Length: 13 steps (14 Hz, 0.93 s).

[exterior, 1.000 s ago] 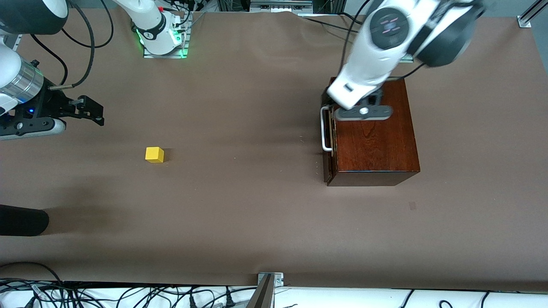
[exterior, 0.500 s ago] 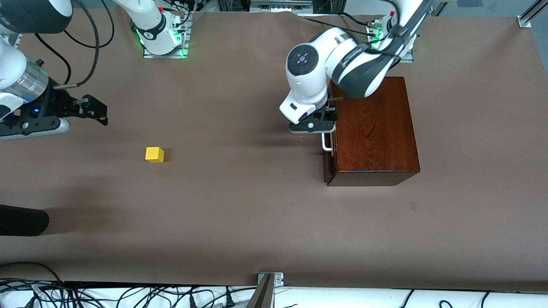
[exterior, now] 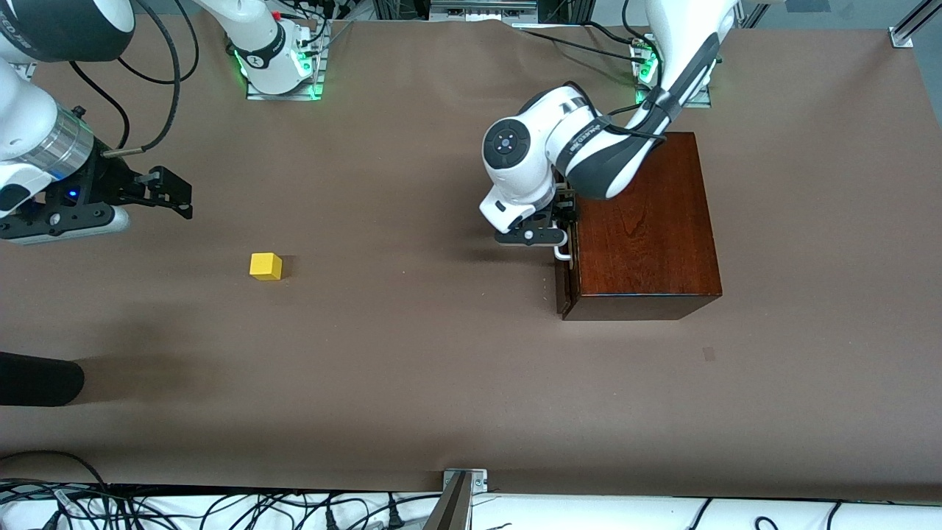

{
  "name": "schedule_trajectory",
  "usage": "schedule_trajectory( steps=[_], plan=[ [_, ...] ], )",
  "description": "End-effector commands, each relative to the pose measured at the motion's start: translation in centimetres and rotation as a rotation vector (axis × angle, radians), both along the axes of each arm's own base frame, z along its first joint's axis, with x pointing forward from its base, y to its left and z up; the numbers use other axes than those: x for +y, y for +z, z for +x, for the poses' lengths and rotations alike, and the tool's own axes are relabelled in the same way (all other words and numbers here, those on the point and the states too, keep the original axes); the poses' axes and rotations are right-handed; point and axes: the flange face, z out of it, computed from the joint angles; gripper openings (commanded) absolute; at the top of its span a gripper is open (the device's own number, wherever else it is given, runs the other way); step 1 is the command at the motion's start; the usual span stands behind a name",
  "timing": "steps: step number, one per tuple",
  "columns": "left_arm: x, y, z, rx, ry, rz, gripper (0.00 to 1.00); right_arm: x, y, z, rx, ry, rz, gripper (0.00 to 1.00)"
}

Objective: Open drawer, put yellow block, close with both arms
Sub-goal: 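Pull the drawer open with the left gripper while the right gripper advances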

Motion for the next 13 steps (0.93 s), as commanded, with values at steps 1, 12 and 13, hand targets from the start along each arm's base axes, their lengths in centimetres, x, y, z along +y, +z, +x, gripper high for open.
schedule_trajectory(
  steps=[1, 12, 13],
  plan=[
    [-0.4, -2.0, -0.1, 0.014, -0.014, 0.028, 1.00, 0.1, -0.6, 0.8, -0.001, -0.001, 0.022, 1.00],
    [-1.5, -3.5, 0.1, 0.009, -0.009, -0.023, 1.00, -0.2, -5.2, 2.2, 0.077, 0.074, -0.012, 1.00],
    [-1.9, -3.6, 0.2, -0.003, -0.008, -0.046, 1.00, -0.3, -5.3, 2.2, 0.089, 0.080, -0.020, 1.00]
  ],
)
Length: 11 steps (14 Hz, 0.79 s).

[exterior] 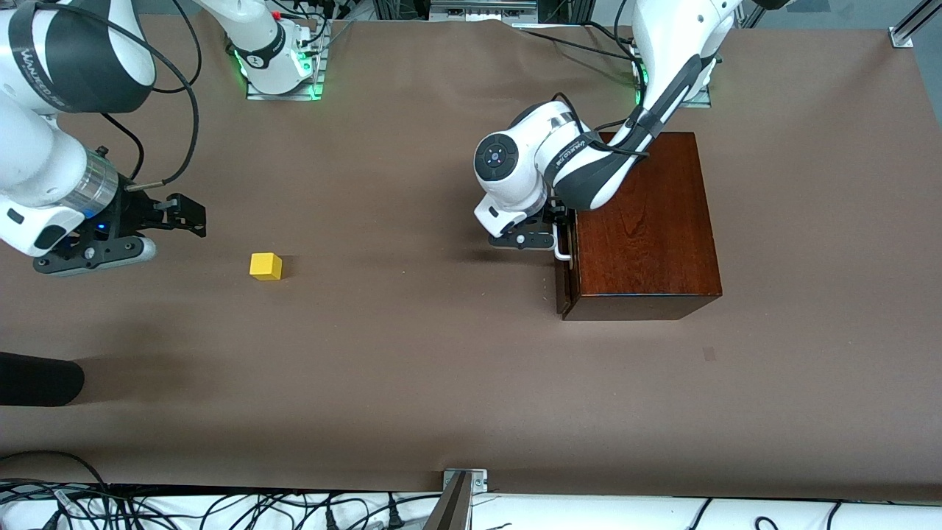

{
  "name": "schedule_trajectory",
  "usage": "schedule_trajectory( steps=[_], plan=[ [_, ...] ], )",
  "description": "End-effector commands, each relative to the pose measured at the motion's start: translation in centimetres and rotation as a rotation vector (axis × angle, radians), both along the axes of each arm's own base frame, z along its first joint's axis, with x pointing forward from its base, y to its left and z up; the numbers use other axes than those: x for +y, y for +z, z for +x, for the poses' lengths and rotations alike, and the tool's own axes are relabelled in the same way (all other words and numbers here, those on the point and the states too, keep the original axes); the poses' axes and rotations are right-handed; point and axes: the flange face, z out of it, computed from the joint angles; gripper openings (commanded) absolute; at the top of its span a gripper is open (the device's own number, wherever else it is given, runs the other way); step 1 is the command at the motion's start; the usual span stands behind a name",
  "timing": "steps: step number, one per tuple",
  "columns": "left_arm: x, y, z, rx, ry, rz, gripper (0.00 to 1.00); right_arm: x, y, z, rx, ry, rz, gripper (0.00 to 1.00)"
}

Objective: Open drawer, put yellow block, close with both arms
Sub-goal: 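Pull the drawer open with the left gripper while the right gripper advances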

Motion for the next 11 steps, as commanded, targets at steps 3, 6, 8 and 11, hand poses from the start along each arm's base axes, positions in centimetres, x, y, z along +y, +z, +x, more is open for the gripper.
schedule_trajectory(
  steps=[3, 6, 8, 11],
  plan=[
    [-3.4, -0.3, 0.5, -0.050, 0.005, -0.124, 1.00, 0.1, -1.2, -0.1, 0.050, 0.056, -0.023, 1.00],
    [-6.8, -0.2, -0.5, -0.023, 0.005, -0.181, 1.00, 0.1, -3.2, 0.0, 0.076, 0.054, -0.017, 1.00],
    [-8.3, -0.2, -1.0, -0.031, -0.013, -0.202, 1.00, 0.1, -5.2, 0.1, 0.081, 0.043, -0.017, 1.00],
    [-11.0, 0.6, -1.2, -0.055, -0.029, -0.255, 1.00, 0.1, -8.8, -0.2, 0.069, 0.034, -0.012, 1.00]
  ],
)
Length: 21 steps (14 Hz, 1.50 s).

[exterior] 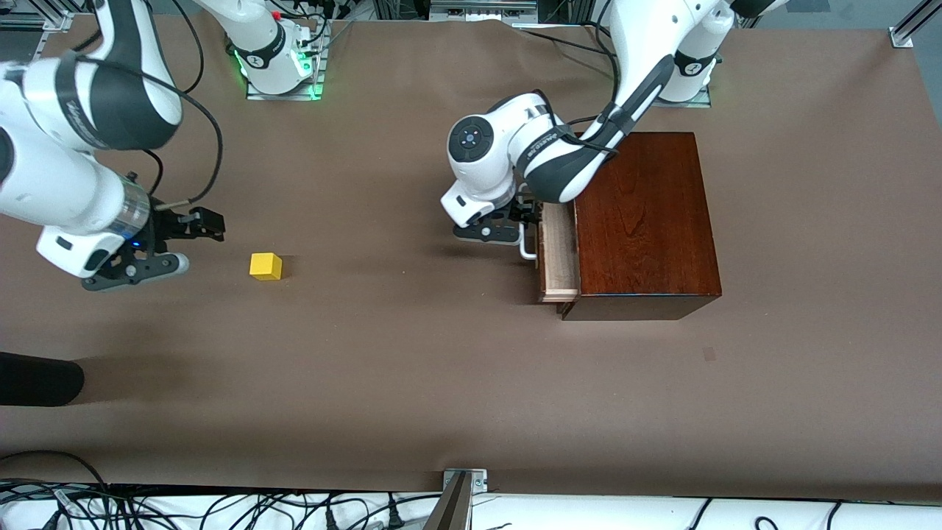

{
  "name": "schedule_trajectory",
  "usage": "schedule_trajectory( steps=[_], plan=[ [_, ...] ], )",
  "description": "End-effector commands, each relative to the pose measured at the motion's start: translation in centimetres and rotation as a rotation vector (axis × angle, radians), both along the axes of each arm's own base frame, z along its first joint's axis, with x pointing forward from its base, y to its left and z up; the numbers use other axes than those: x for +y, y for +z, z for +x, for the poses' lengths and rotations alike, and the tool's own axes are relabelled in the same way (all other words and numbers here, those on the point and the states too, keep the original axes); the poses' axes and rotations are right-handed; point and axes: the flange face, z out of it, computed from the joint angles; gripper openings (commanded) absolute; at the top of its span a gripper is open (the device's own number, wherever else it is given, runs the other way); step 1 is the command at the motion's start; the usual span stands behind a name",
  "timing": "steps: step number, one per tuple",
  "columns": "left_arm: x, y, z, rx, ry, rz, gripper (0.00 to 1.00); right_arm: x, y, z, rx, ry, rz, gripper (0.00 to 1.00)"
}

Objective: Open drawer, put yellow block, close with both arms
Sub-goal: 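Grasp the yellow cube with the right gripper while the left gripper withdraws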

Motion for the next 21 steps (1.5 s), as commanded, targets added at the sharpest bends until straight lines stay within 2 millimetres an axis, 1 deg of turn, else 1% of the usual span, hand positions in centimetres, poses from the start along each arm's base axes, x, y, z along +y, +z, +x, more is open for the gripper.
schedule_trajectory(
  steps=[1, 4, 5, 6, 7, 8, 9, 11, 12, 13, 14, 15, 16, 17, 18, 19, 20, 21],
  plan=[
    [-4.1, -0.3, 0.0, 0.007, 0.013, -0.126, 1.00, -0.4, -3.5, -0.8, -0.016, -0.022, 0.004, 1.00],
    [-4.2, 0.2, 0.1, 0.001, 0.012, -0.133, 1.00, -0.6, -8.4, -1.3, -0.051, -0.043, 0.023, 1.00],
    [-4.3, 1.3, 0.7, -0.018, 0.001, -0.133, 1.00, -0.7, -10.0, -1.5, -0.057, -0.058, 0.032, 1.00],
    [-3.9, 2.4, 1.2, -0.027, 0.003, -0.120, 1.00, -0.7, -11.4, -1.8, -0.063, -0.066, 0.042, 1.00],
    [-3.4, 3.0, 1.2, -0.009, 0.007, -0.085, 1.00, -0.7, -13.1, -2.1, -0.067, -0.076, 0.052, 1.00],
    [-3.0, 3.0, 0.9, 0.011, 0.007, -0.053, 1.00, -0.7, -14.4, -2.3, -0.070, -0.086, 0.061, 1.00],
    [-2.8, 3.1, 0.7, 0.021, 0.005, -0.029, 1.00, -0.8, -16.2, -2.7, -0.068, -0.095, 0.065, 1.00],
    [-2.4, 4.2, 0.6, 0.005, -0.018, 0.030, 1.00, -1.2, -19.8, -4.2, -0.098, -0.103, 0.063, 1.00],
    [-2.1, 4.5, 0.6, -0.010, -0.037, 0.075, 1.00, -1.4, -21.4, -4.9, -0.108, -0.106, 0.060, 1.00],
    [-2.0, 4.6, 0.3, -0.012, -0.059, 0.101, 1.00, -1.7, -22.6, -5.5, -0.125, -0.104, 0.058, 1.00],
    [-2.0, 5.4, 0.1, -0.012, -0.086, 0.109, 1.00, -1.8, -23.7, -5.8, -0.138, -0.100, 0.057, 1.00],
    [-1.4, 6.6, 0.3, -0.015, -0.100, 0.116, 1.00, -2.2, -24.6, -5.9, -0.137, -0.107, 0.054, 1.00],
    [-0.5, 8.8, 0.8, -0.029, -0.110, 0.119, 1.00, -2.6, -25.3, -5.9, -0.132, -0.113, 0.051, 1.00],
    [0.7, 11.3, 1.5, -0.042, -0.113, 0.105, 1.00, -2.8, -25.5, -6.0, -0.132, -0.118, 0.050, 1.00],
    [3.1, 13.2, 3.2, -0.039, -0.098, 0.091, 1.00, -2.9, -25.9, -6.0, -0.124, -0.118, 0.049, 1.00],
    [5.1, 15.3, 4.2, -0.025, -0.069, 0.071, 1.00, -3.4, -26.4, -6.1, -0.117, -0.127, 0.047, 0.98],
    [7.9, 17.1, 5.6, -0.011, -0.018, 0.052, 1.00, -3.6, -26.6, -6.2, -0.112, -0.130, 0.045, 0.94],
    [10.8, 18.9, 7.3, -0.026, 0.033, 0.033, 1.00, -3.6, -26.7, -6.2, -0.111, -0.129, 0.046, 0.80]
  ],
)
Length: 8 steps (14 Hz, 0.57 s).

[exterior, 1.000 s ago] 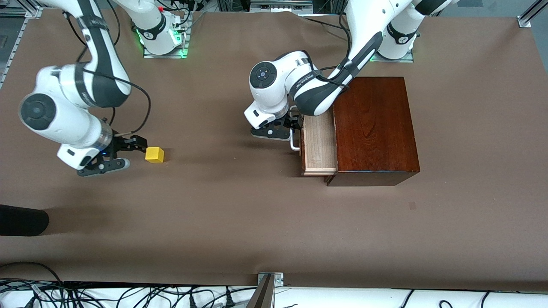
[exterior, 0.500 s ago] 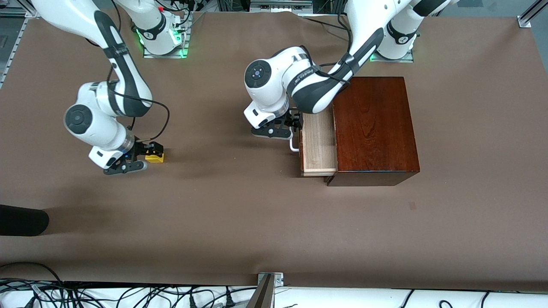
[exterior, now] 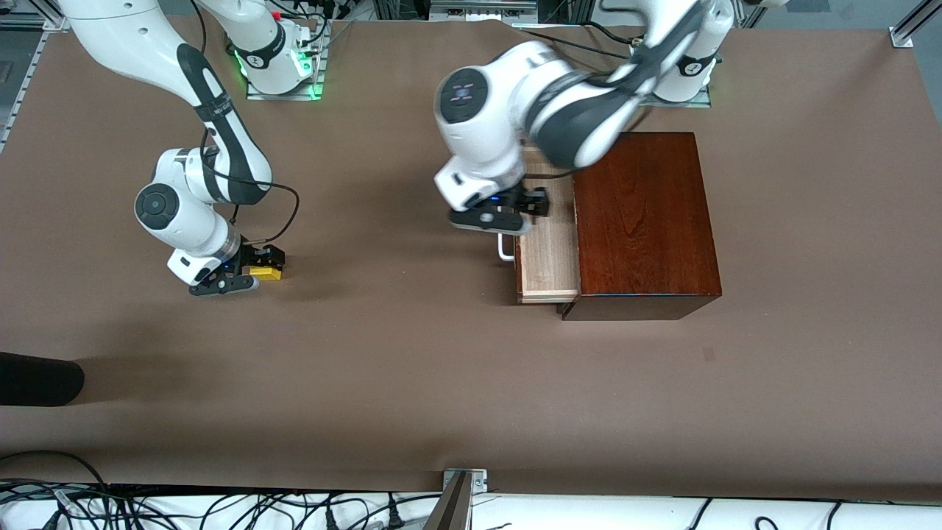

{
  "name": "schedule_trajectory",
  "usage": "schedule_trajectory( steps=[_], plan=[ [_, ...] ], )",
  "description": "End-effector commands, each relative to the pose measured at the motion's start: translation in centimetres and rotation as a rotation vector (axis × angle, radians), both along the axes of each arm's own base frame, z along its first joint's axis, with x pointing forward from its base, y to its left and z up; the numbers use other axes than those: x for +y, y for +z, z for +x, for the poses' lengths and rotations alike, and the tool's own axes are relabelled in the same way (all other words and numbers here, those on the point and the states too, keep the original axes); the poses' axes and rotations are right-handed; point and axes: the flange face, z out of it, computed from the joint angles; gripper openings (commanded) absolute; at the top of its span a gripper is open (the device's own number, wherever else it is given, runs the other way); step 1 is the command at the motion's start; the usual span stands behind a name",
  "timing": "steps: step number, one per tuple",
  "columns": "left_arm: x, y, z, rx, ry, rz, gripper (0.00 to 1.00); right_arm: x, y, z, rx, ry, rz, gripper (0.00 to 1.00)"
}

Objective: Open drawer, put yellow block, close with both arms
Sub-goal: 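Grasp the yellow cube with the right gripper while the left gripper withdraws, then carry the yellow cube with the right gripper over the open drawer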

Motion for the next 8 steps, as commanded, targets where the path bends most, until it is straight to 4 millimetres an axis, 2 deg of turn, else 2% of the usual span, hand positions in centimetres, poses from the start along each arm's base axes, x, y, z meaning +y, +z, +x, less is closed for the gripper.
schedule_trajectory(
  steps=[1, 2, 5, 6, 8],
  plan=[
    [7.8, 5.3, 3.5, -0.014, 0.098, -0.045, 1.00, -0.6, -0.2, -0.2, -0.007, -0.020, 0.012, 0.62],
    [10.6, 6.5, 4.8, -0.027, 0.143, -0.044, 1.00, -0.6, -0.2, -0.2, -0.007, -0.020, 0.012, 0.41],
    [17.6, 9.8, 6.5, 0.007, 0.160, -0.084, 1.00, -0.3, 0.0, 0.0, -0.002, -0.019, 0.013, 0.02],
    [20.3, 10.8, 7.1, 0.030, 0.137, -0.114, 1.00, 0.2, 1.2, 0.6, -0.020, -0.002, 0.018, 0.00],
    [24.0, 12.3, 7.3, 0.055, 0.076, -0.116, 1.00, 0.7, 4.4, 2.0, -0.019, 0.078, 0.023, 0.00]
  ],
)
